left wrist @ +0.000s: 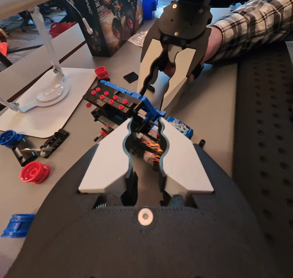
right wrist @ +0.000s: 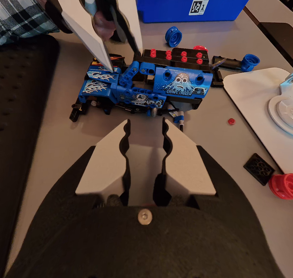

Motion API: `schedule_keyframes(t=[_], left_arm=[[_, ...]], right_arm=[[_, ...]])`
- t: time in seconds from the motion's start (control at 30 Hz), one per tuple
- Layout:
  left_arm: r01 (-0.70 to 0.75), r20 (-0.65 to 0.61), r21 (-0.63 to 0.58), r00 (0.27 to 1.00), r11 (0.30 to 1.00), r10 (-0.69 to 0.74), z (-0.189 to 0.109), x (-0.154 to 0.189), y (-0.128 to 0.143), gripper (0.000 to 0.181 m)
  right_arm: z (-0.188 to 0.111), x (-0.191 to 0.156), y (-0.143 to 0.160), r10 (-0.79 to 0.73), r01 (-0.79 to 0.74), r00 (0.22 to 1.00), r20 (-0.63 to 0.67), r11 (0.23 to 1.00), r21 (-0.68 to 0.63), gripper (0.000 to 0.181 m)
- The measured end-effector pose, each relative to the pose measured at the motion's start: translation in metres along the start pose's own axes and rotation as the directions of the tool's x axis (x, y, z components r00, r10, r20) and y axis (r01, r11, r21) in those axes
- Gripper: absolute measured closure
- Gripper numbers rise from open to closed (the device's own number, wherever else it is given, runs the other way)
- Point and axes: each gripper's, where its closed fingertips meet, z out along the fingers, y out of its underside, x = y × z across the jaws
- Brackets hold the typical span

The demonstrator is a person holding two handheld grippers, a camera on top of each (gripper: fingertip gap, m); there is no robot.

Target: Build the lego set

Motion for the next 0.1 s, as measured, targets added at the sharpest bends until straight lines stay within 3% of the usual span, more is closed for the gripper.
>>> schedule_keyframes(t=[0.1], left_arm=[[-0.014,-0.016,-0.005,1.000,1.000,0.014,0.0030,0.0045,-0.0008,0.158]], right_arm=[[-0.0007,-0.0017,-0.0020,-0.004,0.004,1.000,0.006,1.000,0.009,0.142]])
